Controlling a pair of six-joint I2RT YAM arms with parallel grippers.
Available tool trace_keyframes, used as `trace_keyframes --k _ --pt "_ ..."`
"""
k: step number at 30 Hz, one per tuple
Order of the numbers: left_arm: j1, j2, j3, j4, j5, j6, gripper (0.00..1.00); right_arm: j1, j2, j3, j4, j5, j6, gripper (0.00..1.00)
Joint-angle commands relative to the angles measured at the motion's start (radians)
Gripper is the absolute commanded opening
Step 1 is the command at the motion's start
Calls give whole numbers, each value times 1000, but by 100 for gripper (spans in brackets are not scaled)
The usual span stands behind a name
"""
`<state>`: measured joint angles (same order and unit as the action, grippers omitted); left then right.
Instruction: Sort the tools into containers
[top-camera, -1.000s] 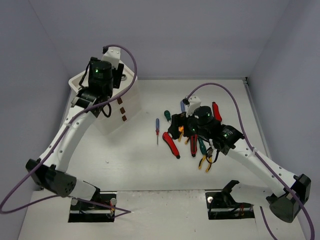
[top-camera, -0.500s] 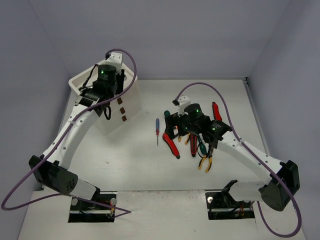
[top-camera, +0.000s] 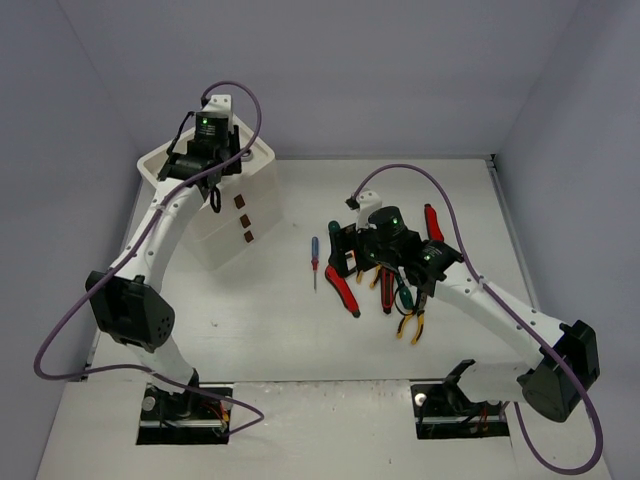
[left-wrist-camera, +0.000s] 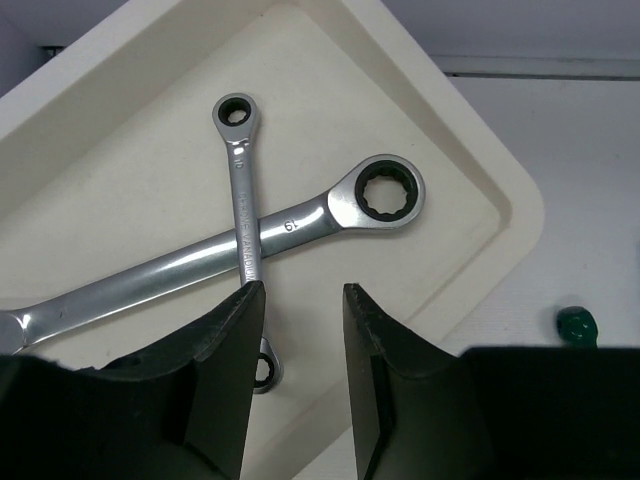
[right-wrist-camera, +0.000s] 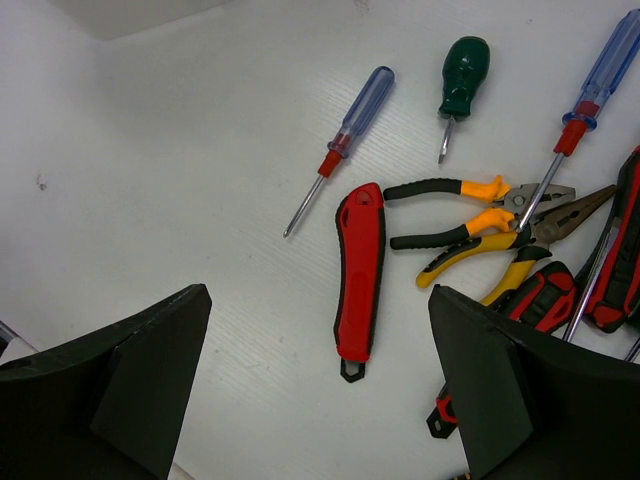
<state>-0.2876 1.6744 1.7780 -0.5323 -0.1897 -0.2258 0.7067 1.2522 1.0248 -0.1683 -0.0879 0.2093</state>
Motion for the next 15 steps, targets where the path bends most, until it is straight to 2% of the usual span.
trace_keyframes --k 1,8,15 --pt "31 5 80 -20 31 -37 32 0 -26 17 61 15 14 88" --pt "43 18 85 -32 65 -25 31 1 4 27 69 14 21 88" --pt "76 22 80 -59 7 27 31 2 21 27 85 8 28 88"
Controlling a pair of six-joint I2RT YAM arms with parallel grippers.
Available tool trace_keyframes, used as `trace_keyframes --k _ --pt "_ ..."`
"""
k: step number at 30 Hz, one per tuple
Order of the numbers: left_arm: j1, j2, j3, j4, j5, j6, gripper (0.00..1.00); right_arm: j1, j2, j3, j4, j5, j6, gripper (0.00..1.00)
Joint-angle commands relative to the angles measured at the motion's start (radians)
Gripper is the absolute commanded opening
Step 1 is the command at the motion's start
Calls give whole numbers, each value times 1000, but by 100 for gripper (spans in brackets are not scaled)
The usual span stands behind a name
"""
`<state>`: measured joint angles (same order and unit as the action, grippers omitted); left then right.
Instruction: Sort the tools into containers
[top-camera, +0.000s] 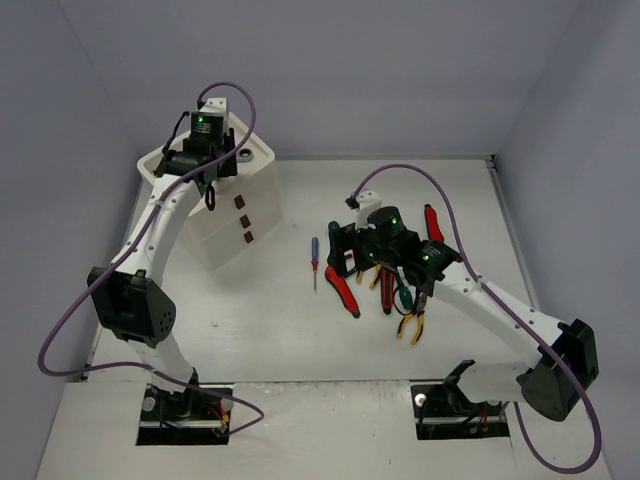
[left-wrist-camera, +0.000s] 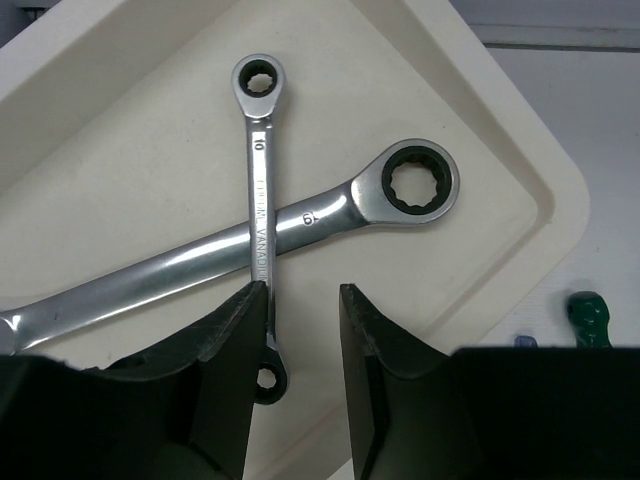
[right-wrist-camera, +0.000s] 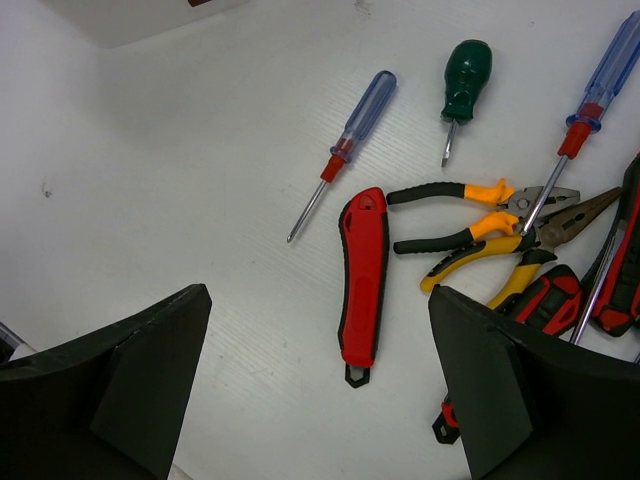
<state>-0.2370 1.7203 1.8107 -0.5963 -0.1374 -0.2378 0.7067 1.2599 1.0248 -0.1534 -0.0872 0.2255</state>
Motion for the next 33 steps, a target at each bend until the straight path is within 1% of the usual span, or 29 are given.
trace_keyframes --k 1,11,19,24,29,33 --pt "26 -23 48 1 -63 51 31 2 15 27 73 5 13 88" --pt "34 14 68 2 -192 126 31 3 17 23 83 -5 23 89" --pt "78 51 177 5 -265 179 31 4 5 9 84 -8 28 89" --pt "112 56 215 24 -255 198 31 4 -2 0 84 -8 29 89" --pt "126 66 212 30 -254 210 31 5 4 1 84 -18 26 89" --pt "128 28 182 32 -222 181 31 9 28 16 99 -38 19 89"
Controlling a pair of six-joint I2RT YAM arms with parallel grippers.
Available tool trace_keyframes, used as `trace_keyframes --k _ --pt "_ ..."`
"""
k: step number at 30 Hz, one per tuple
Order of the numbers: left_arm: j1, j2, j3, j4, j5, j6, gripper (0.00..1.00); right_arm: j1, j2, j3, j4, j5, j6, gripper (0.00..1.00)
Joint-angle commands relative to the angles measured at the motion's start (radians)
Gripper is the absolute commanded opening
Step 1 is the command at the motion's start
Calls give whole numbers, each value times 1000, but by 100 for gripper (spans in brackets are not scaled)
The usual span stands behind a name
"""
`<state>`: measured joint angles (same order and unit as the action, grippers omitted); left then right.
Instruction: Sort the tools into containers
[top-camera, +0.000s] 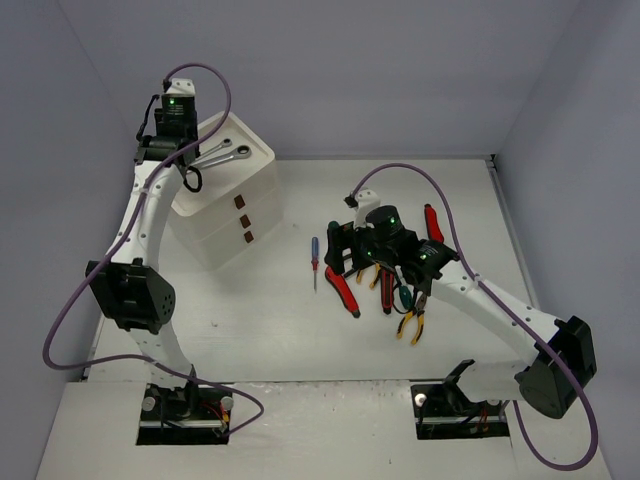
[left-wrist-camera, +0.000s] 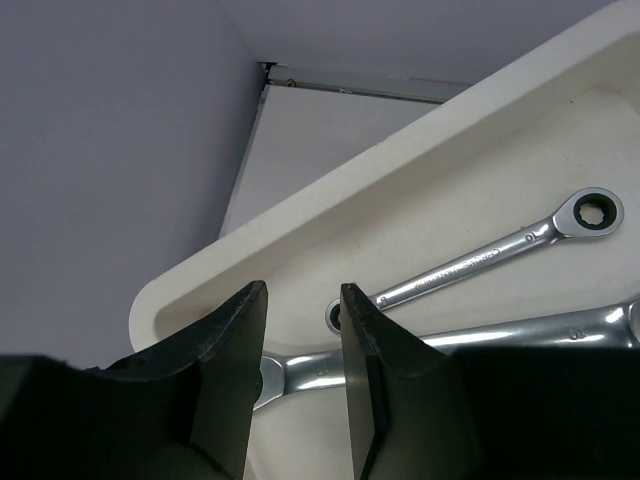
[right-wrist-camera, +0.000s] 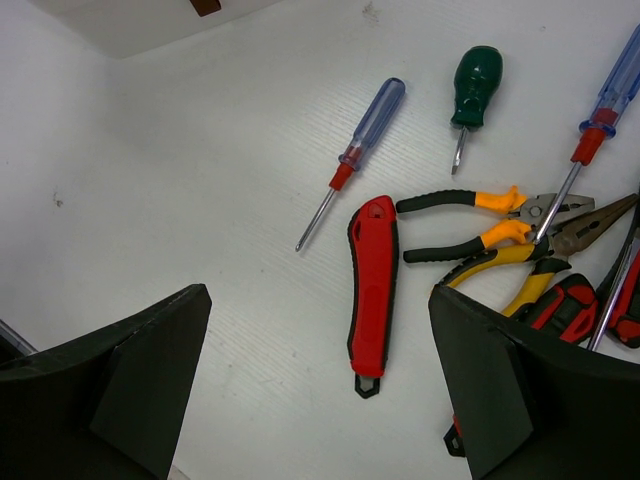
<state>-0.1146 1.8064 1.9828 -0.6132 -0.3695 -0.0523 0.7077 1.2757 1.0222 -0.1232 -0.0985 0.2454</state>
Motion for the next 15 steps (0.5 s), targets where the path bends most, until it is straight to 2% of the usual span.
trace_keyframes --k 1,4,9,15 --pt "6 -81 2 50 26 -19 32 12 22 23 81 -35 -5 89" --pt "6 -184 -75 50 74 -67 40 23 65 30 172 -78 -21 88" --pt "6 -346 -216 44 73 -115 59 44 173 41 323 -113 -72 87" --pt "14 -427 -300 13 20 -186 61 50 323 62 518 -134 -109 86"
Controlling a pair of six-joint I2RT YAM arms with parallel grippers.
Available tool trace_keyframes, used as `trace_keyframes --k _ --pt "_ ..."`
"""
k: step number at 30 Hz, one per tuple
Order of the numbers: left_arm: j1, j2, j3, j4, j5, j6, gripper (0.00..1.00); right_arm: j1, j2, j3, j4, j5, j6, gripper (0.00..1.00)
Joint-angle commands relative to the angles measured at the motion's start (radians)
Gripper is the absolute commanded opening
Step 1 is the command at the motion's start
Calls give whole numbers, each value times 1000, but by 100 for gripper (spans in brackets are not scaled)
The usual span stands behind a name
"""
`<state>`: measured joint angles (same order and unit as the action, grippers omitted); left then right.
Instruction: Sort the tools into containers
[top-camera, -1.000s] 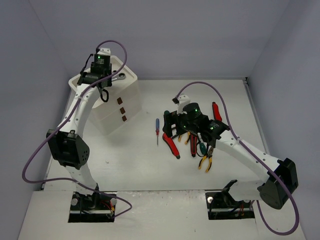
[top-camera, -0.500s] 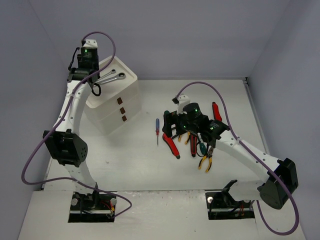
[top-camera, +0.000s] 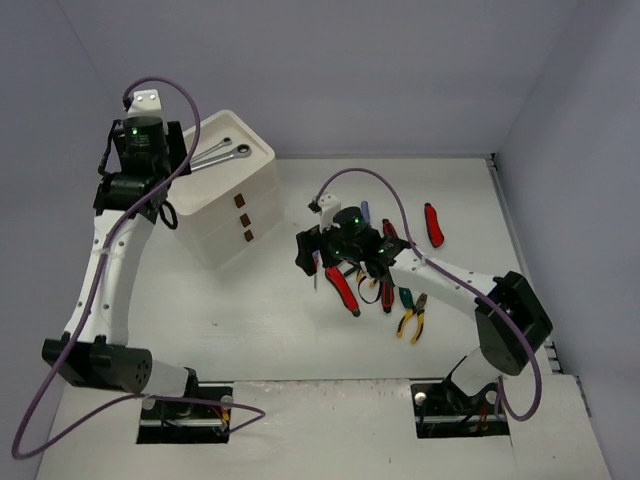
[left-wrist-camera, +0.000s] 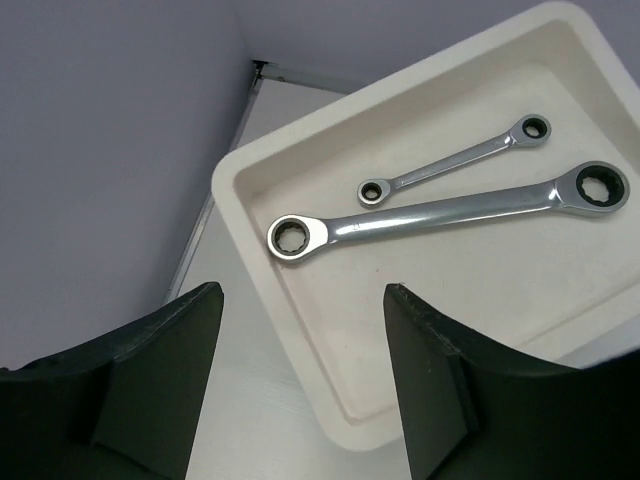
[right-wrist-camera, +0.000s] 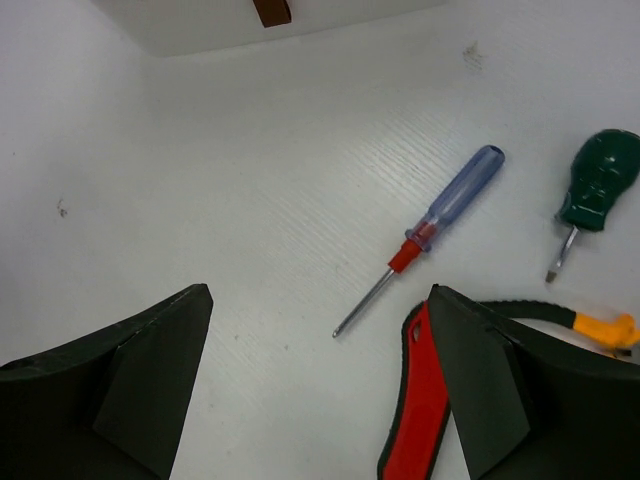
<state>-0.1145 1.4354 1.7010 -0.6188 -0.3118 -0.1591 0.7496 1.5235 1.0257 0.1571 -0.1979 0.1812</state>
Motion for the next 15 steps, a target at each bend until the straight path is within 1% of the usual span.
trace_keyframes --k 1,6,12,15 --pt "18 -55 -23 12 -39 -93 61 7 107 64 275 -36 -47 86" --pt "38 -31 -55 -8 -31 -179 62 8 259 96 447 -53 -42 83" --pt "61 8 -90 -7 -4 -269 61 19 427 188 563 -74 -35 80" --pt "68 31 -93 -7 -5 -292 62 20 510 251 582 -73 -28 79"
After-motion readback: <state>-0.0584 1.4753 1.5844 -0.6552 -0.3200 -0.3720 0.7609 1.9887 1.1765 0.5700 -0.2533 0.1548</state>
